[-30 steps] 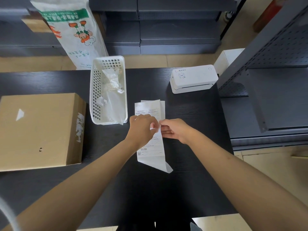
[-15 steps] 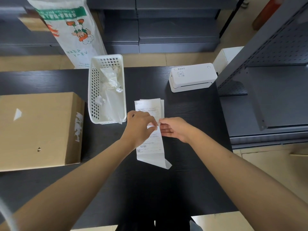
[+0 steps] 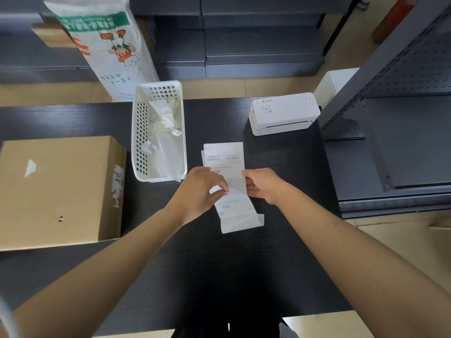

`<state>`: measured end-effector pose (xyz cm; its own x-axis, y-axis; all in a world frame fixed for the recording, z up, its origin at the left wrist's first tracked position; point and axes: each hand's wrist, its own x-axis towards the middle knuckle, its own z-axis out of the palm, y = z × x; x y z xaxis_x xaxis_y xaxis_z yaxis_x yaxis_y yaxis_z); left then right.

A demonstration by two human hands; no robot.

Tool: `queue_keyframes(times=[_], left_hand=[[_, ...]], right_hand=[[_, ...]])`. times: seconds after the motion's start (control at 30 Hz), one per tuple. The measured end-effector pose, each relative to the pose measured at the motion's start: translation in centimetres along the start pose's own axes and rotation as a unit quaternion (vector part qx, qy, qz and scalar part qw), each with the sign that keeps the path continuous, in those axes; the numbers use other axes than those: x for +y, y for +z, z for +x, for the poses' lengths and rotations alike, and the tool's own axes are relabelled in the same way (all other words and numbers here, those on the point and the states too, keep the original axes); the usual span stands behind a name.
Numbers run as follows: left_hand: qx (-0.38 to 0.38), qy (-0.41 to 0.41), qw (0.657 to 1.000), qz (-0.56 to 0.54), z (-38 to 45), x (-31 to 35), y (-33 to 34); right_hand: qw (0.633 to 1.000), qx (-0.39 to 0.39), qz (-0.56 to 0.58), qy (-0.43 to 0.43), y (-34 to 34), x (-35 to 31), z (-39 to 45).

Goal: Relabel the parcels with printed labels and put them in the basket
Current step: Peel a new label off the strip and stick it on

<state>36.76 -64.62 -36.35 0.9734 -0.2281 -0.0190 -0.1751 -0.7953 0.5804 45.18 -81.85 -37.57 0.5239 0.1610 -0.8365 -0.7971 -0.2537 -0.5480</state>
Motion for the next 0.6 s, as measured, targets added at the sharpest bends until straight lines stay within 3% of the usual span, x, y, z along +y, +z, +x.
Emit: queue_keyframes(times=[0.27,0.5,0.6], left_hand=[[-0.012,0.0,0.999,-0.03,-2.2,-1.4,-2.1],[-0.032,-0.016,0.998,-0.044,-1.3,-1.2,-2.4],[-0.06,-0.036,0.996,-0.055,-1.5,-1.0,-2.4]], right_hand=[[0.998,0.055,0.001,0.006,0.5,0.3,0.4],[0.996,-0.041,-0.074,-0.011,0.8,0.7,-0.1],[0.996,0.005,-0.079,-0.044,1.1,1.2,0.1]])
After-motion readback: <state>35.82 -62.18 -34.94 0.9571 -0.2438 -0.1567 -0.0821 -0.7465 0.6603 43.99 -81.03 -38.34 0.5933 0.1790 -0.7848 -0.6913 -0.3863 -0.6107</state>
